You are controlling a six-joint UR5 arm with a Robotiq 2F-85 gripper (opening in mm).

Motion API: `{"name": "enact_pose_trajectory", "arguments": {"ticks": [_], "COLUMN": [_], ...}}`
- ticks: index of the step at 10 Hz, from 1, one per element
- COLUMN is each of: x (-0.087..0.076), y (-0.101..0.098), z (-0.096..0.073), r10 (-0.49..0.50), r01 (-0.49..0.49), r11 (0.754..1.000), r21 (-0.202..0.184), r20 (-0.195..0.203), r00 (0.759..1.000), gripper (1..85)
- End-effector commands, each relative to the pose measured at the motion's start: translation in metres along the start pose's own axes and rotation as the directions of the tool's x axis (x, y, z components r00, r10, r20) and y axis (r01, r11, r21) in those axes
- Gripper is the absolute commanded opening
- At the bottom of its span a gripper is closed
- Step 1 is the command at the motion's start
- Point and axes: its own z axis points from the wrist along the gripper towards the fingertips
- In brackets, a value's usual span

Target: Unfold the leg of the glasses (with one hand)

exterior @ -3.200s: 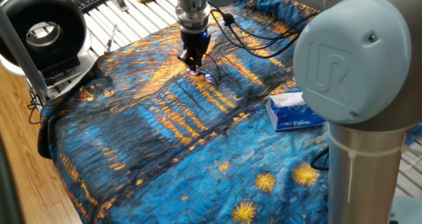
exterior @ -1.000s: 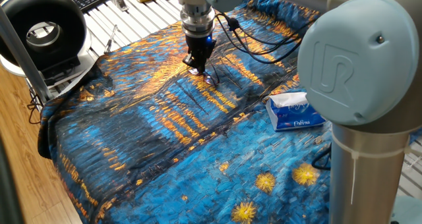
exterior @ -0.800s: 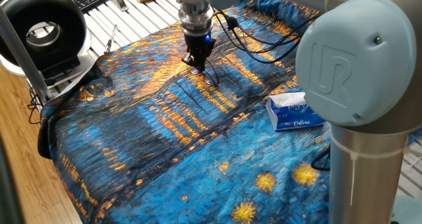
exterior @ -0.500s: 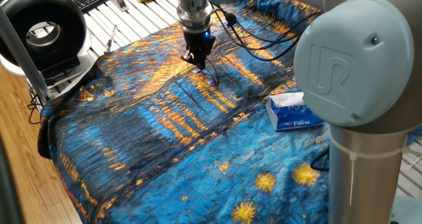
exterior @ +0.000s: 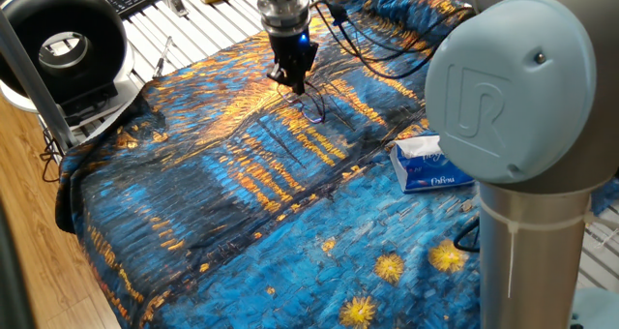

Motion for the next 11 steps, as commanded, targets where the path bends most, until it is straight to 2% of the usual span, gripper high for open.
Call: {"name": "enact_pose_trajectory", "arguments": {"ticks": [1, 5, 8, 11], "x": [0.008, 0.025, 0.050, 0.068], "y": [-0.001, 0.002, 0.000, -0.006], "z": [-0.019, -0.033, -0.046, -0.058], "r10": [0.004, -0.001, -0.050, -0.074], "r01": [-0.004, 0.002, 0.054, 0.082], "r11": [1.000, 1.000, 0.998, 0.996], "r21": [-0.001, 0.006, 0.019, 0.032], "r20": [-0.032, -0.086, -0.160, -0.196], "r00": [0.999, 0.996, 0.986, 0.978], "gripper": [1.0, 1.0, 1.0, 1.0]}}
